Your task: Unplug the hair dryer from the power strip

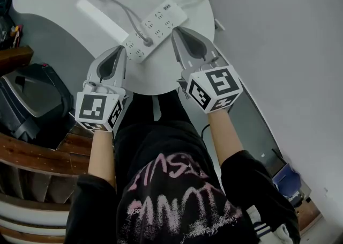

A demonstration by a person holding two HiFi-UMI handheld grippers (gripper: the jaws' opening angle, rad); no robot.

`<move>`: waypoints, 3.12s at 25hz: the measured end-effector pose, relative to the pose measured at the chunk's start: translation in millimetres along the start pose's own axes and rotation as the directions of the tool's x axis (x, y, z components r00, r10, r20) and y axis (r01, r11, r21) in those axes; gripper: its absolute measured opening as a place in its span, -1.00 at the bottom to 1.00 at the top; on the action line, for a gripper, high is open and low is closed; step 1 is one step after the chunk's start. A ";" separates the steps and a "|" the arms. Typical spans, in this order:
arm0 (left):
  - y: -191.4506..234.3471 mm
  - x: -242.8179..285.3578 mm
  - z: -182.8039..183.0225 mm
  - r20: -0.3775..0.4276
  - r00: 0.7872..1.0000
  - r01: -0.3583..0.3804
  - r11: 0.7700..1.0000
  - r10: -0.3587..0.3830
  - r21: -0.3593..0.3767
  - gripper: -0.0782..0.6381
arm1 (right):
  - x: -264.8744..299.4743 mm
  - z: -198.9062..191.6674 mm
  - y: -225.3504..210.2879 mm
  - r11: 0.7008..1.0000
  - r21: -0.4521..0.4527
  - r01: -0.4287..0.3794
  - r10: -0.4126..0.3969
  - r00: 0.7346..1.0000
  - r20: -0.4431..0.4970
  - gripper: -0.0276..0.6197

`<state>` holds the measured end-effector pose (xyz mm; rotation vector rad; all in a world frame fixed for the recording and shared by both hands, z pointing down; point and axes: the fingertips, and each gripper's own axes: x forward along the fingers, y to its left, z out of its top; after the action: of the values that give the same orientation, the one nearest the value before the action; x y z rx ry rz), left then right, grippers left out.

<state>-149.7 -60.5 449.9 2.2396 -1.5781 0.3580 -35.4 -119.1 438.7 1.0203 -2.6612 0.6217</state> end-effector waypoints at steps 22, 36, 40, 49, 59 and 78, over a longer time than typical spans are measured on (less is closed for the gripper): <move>-23.9 28.5 -14.7 -0.138 0.985 0.123 0.987 -0.108 0.104 -0.48 | -1.8 -3.6 -15.4 1.000 0.017 0.020 -0.020 1.000 -0.008 -0.87; -28.1 51.9 -35.6 -0.236 0.962 0.178 0.972 -0.139 0.153 -0.37 | 8.5 -7.4 -23.6 1.000 0.024 0.018 -0.017 0.999 -0.027 -0.87; -30.8 60.6 -44.2 -0.275 0.950 0.201 0.965 -0.150 0.168 -0.34 | 8.8 -10.7 -27.4 0.999 0.030 0.027 -0.026 0.999 -0.034 -0.87; -35.2 76.5 -53.2 -0.317 0.934 0.230 0.956 -0.165 0.180 -0.34 | 5.5 -17.2 -37.8 0.997 0.047 0.053 -0.051 0.998 -0.045 -0.87; -39.1 83.0 -55.2 -0.334 0.925 0.252 0.949 -0.180 0.188 -0.51 | 9.1 -19.8 -46.2 0.997 0.054 0.059 -0.056 0.997 -0.059 -0.87; -41.7 82.3 -54.0 -0.343 0.918 0.286 0.933 -0.200 0.221 -0.56 | 40.3 -43.2 -26.2 0.939 -0.273 -0.209 0.112 0.936 -0.334 -0.68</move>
<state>-82.2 -93.6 525.8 2.3934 -1.1223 0.8530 -44.8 -140.2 499.0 0.5658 -2.4678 0.3481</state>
